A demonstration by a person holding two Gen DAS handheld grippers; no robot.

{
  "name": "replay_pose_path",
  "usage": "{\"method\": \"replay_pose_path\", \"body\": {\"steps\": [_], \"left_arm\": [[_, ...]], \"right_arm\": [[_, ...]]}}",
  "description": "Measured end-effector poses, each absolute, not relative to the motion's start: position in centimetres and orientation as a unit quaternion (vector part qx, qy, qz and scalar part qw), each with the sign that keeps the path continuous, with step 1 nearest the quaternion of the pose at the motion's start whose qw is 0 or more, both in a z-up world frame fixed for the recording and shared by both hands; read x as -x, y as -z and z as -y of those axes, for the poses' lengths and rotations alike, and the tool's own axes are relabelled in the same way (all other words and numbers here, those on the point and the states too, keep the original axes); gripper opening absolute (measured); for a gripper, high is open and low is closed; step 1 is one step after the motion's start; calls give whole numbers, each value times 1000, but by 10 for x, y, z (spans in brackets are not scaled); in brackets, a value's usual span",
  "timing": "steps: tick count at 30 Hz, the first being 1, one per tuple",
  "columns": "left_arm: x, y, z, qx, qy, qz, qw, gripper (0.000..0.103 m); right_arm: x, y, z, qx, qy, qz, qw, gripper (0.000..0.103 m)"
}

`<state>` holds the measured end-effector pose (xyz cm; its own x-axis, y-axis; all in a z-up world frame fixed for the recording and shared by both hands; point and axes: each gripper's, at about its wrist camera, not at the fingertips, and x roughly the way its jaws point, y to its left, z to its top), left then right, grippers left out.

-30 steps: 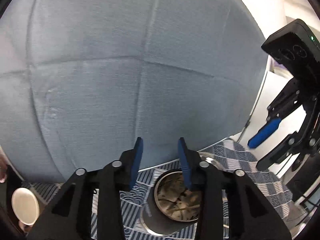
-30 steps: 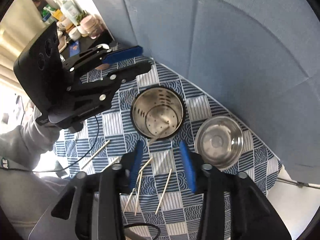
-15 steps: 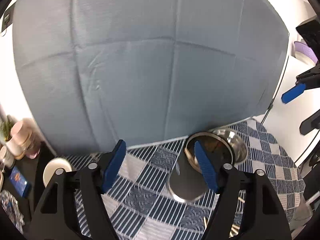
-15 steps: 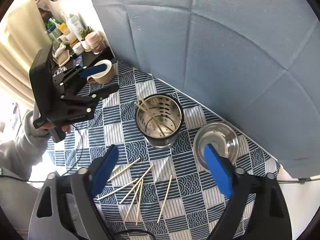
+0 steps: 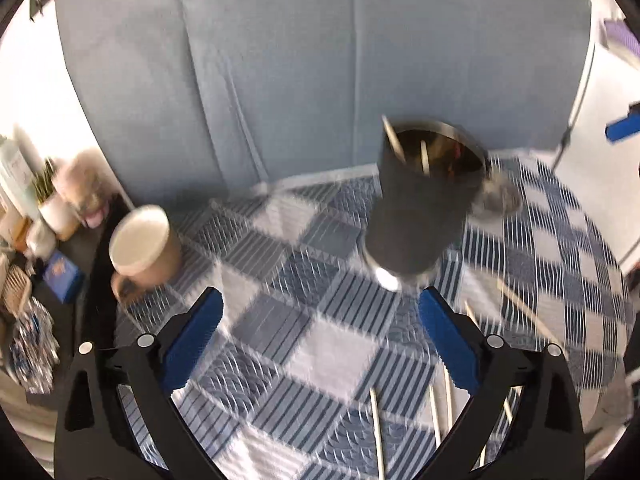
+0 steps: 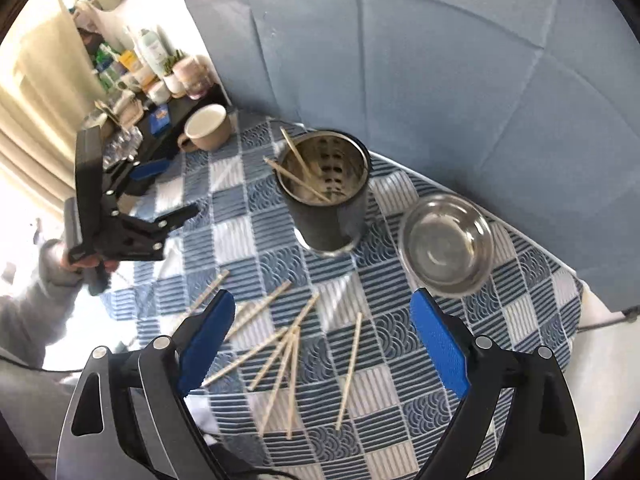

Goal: Organize utensils
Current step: 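Lower both grippers to the table and each grasp another chopstick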

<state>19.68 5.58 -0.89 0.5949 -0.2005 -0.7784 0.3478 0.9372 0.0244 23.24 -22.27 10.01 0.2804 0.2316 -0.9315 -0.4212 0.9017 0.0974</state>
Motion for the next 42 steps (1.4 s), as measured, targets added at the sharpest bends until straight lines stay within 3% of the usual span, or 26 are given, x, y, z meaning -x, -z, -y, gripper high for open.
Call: {"method": "replay_pose_path", "body": {"steps": [12, 23, 29, 31, 34, 42], "left_arm": [[-146, 84, -46, -137, 143, -519, 831, 97], [-147, 128, -40, -148, 139, -581, 788, 97], [-154, 141, -41, -128, 140, -610, 769, 97], [-156, 145, -40, -126, 141, -617, 764, 97], [-158, 149, -40, -133, 149, -617, 761, 98], [-169, 152, -41, -142, 164, -624, 751, 99]], "right_arm": [[-198, 10, 262, -6, -143, -635, 759, 85], [-199, 94, 260, -6, -124, -693, 710, 78], [-209, 113, 259, 15, -106, -701, 705, 64], [-214, 119, 261, 14, -107, -708, 698, 48], [-217, 131, 258, 13, -114, -720, 684, 43], [-220, 142, 245, 46, -115, -725, 677, 44]]}}
